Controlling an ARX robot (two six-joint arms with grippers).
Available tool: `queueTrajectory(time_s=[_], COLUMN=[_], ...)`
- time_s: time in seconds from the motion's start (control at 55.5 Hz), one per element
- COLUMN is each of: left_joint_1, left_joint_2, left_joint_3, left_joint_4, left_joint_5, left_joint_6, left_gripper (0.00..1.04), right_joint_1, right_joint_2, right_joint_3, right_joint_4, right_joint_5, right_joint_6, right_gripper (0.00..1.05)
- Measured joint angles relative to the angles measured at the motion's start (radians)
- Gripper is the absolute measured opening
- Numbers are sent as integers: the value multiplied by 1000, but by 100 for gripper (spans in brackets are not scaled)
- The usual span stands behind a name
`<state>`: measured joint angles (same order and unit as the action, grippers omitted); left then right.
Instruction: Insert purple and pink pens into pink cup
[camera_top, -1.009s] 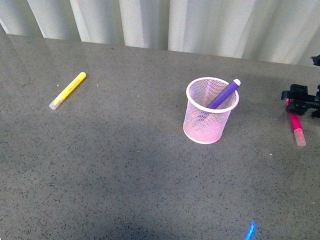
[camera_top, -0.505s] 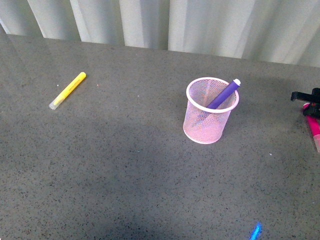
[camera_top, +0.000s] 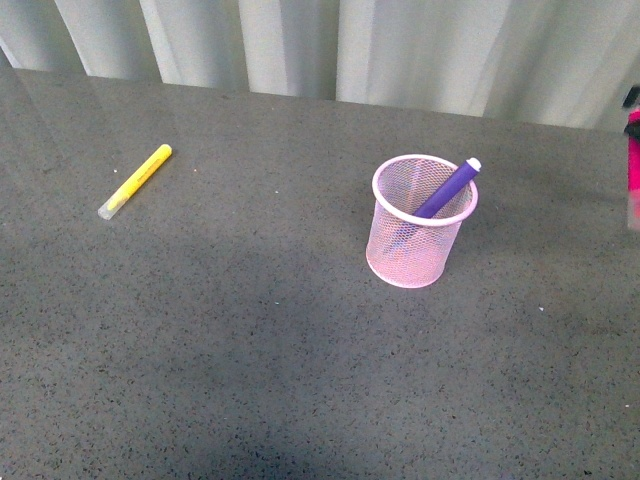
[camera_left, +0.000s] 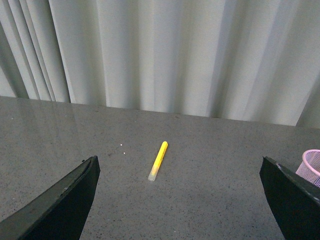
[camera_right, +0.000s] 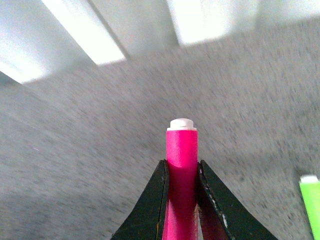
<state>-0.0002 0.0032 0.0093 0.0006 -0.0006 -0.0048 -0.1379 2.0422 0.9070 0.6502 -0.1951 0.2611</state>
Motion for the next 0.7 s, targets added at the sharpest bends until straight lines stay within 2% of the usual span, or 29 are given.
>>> queueTrajectory(time_s=[0.216, 0.396, 0.703], left_joint_1=[0, 0, 0], left_joint_2=[0, 0, 0], left_joint_3=[0, 0, 0], left_joint_4=[0, 0, 0], left_joint_5=[0, 0, 0], left_joint_6=[0, 0, 0], left_gripper=[98, 98, 98], right_joint_1=[50, 146, 301], right_joint_2=[-215, -422, -325], right_joint_3=[-127, -264, -331], right_joint_4=[196, 366, 593], right_joint_5=[-98, -196, -215], right_joint_6=[32, -20, -123], right_gripper=[12, 12, 12])
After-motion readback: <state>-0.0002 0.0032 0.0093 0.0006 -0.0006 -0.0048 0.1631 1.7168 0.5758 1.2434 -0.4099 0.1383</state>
